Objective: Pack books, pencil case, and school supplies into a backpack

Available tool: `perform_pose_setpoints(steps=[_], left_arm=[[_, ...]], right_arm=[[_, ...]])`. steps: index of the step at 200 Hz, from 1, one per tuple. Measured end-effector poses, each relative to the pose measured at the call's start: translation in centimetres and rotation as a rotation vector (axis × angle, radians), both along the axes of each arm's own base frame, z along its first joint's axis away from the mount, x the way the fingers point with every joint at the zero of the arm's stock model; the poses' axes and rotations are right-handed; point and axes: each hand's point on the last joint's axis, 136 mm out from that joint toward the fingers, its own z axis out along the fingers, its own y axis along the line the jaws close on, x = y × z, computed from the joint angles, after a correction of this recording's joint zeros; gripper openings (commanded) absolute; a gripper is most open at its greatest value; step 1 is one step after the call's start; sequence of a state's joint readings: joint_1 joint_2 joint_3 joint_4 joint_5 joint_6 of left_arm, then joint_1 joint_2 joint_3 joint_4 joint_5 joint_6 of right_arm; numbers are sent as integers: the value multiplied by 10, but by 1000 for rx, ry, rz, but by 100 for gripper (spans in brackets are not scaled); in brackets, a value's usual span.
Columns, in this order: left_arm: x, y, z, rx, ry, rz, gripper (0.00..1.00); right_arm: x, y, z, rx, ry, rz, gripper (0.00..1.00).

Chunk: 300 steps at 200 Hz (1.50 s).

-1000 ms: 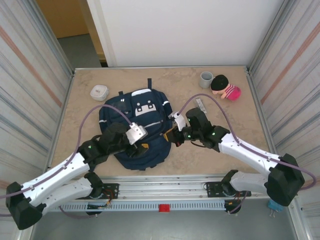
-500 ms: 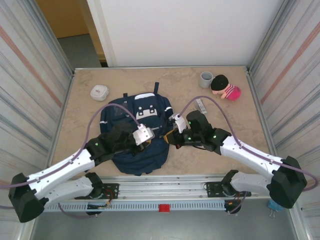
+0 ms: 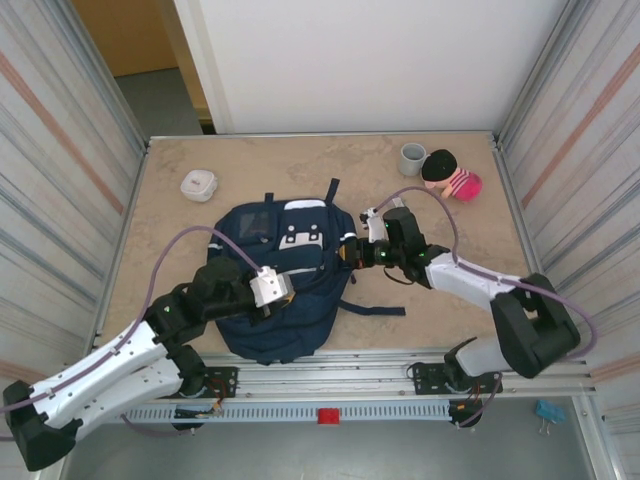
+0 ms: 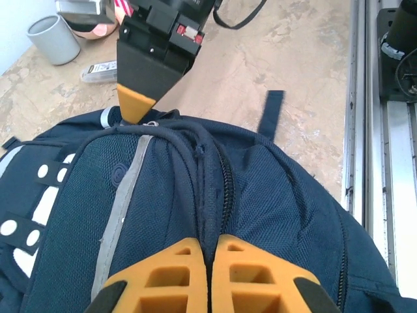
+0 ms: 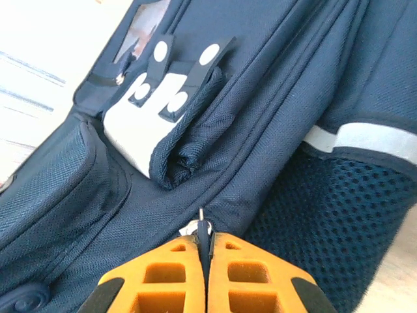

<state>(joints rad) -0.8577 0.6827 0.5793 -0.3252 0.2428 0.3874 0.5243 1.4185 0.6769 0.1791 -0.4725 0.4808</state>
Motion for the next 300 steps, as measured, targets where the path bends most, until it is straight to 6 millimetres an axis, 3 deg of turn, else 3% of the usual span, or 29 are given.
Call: perform_pose_setpoints(steps=[19,32,41,47,56,69,98,125,157,173,251,300], left_arm=[[0,3,-5,20,4,5,0],[1,3,-6,23,2,10,26],[1,4,-6,25,1,14,49],[1,3,-4,20,-1,12,59],[1,4,-1,12,-8,18,67],[5,5,6,4,-23,43,72],[17,12,12,20,-50,119,73],[23,15,-13,140,-26,154,77],[37,14,-55,323,27,186,81],[40,16,-67,371,40,198,82],[25,10,-51,277,-7,119,87],[18,3,-61,326,-18,73,89]], right_arm=[[6,7,-1,29,4,6,0],[9,9,4,46,-12,4,0],[10,9,8,50,-24,0,16],[12,7,9,44,-33,-14,28],[17,0,11,27,-48,-48,42],[22,-9,20,6,-90,-85,50],[13,-21,63,17,-224,-112,52],[-6,-30,84,39,-302,-112,53],[-24,-34,72,23,-302,-98,54],[-29,-35,67,17,-294,-92,54],[-41,-26,68,26,-307,-36,55],[-43,-23,69,33,-309,-24,54]])
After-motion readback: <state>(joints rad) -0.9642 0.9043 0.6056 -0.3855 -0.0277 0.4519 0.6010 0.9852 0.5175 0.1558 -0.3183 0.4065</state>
